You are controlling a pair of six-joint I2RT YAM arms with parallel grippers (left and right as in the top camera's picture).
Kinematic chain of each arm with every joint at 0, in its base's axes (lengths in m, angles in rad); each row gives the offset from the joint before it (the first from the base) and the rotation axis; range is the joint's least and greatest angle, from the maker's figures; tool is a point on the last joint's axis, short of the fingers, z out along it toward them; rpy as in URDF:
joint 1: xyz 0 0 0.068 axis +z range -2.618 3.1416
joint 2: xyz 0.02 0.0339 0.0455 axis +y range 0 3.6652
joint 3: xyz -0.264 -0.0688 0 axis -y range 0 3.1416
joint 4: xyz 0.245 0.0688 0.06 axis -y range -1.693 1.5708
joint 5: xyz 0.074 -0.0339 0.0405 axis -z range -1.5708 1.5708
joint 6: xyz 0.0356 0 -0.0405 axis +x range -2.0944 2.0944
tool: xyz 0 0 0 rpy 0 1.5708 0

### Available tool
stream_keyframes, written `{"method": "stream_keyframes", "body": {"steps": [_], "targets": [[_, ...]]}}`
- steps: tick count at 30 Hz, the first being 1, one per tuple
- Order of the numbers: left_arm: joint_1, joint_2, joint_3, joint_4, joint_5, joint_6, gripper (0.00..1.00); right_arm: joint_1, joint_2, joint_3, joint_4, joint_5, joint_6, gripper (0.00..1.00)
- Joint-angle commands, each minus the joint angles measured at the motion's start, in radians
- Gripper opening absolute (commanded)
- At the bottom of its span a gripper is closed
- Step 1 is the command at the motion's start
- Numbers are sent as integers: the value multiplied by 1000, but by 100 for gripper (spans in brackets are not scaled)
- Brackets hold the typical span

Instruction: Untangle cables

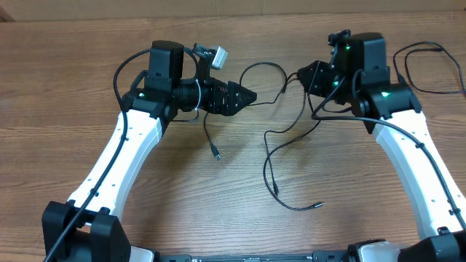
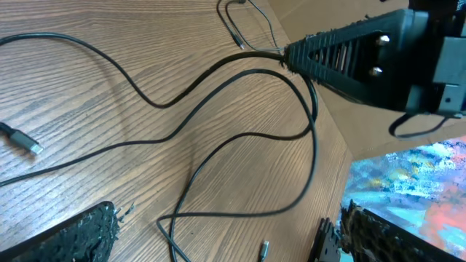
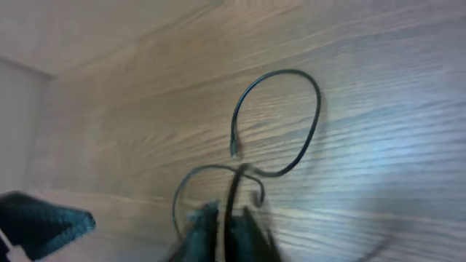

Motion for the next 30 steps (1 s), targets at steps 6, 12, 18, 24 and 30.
{"method": "stream_keyframes", "body": {"steps": [6,12,18,24,30], "targets": [[5,-22,6,0,-3,-11,100,-14,-44,29,13,-21,-6,4],[5,-22,6,-6,-3,-11,99,-14,-72,29,-4,-79,-6,4],[5,-22,6,-13,-3,-14,99,-14,-70,27,-105,-100,-5,4],[4,-22,6,-13,-2,-14,100,-14,-70,27,-140,-385,68,4],[4,-22,6,-15,2,-14,100,-14,-70,27,-53,-622,103,4]]}}
